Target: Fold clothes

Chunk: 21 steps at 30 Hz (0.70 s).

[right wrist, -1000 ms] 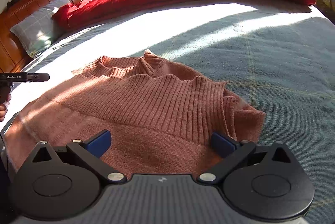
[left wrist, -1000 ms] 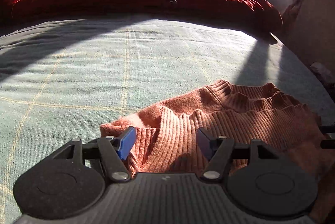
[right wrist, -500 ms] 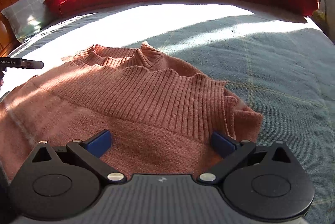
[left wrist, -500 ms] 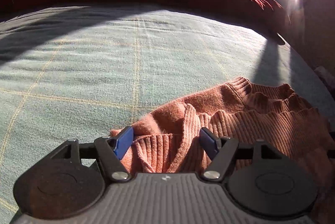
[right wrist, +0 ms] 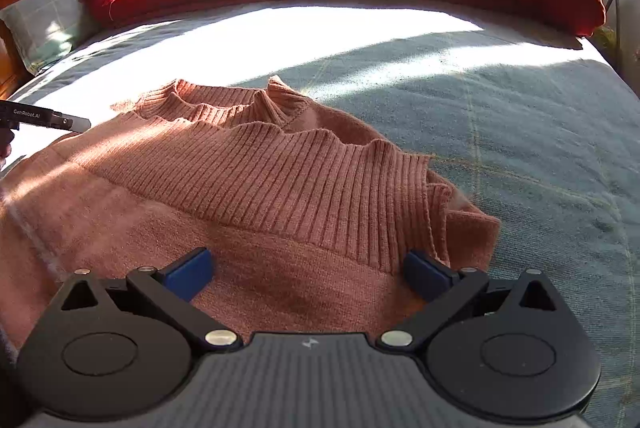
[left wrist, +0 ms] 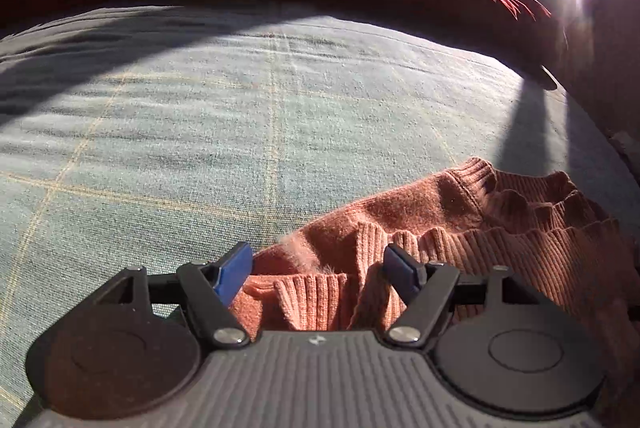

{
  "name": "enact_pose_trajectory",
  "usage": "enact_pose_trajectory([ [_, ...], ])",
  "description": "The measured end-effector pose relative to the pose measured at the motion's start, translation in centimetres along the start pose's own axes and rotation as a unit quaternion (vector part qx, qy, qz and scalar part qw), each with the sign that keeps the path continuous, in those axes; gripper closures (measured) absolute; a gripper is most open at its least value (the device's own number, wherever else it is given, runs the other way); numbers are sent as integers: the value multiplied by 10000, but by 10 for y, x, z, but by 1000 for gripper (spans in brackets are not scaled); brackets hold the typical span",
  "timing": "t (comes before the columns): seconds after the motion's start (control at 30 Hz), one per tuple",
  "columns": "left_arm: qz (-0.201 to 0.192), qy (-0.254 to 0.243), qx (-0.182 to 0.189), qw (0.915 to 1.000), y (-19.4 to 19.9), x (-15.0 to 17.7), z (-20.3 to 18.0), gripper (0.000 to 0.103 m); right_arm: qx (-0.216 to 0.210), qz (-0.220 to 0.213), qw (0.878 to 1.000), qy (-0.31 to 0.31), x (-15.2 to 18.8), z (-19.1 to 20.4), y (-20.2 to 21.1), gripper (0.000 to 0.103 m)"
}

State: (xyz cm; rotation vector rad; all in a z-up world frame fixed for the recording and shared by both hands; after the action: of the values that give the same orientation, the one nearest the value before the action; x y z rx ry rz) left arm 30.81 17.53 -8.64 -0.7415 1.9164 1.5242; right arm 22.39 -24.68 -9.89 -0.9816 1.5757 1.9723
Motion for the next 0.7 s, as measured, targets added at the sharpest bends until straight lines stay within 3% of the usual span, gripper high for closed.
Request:
enact_pose_trajectory([
  [0.03,-47,-34,30,10000,3,-5,-5,33,6,-3,10000,17,0,0,0,0],
  [0.2,-126,-482,980,9939,10,-18,-48,27,18,-55,10000,72,2,1,1,0],
  [0.37,384,-566,1050,9921,-31,-5,-68,27,31,-115,9999,77,3,2,2,0],
  [0.47,305,-440,866,9948,-35,-13,-76,30,49,-152,9998,84,4,2,2,0],
  [0.6,116,-657,1581,9852,-20,-25,-107,28,49,-256,9996,79,6,2,4,0],
  [0.7,321,-977,1622,9814,-35,-19,-126,27,32,-310,9995,62,6,1,6,0],
])
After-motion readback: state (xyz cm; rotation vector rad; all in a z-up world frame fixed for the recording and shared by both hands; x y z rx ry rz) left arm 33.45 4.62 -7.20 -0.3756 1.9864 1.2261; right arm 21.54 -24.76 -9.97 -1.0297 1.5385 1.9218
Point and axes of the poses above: each gripper's, at about its wrist camera, not at the fingertips, and y roughly against the way its jaws point, z to its left, x to its underside, the point moved 2 cm from there along -y, roughly the way its jaws point, and after that the axes turned 8 degrees about -z, right-handed, at the moved point
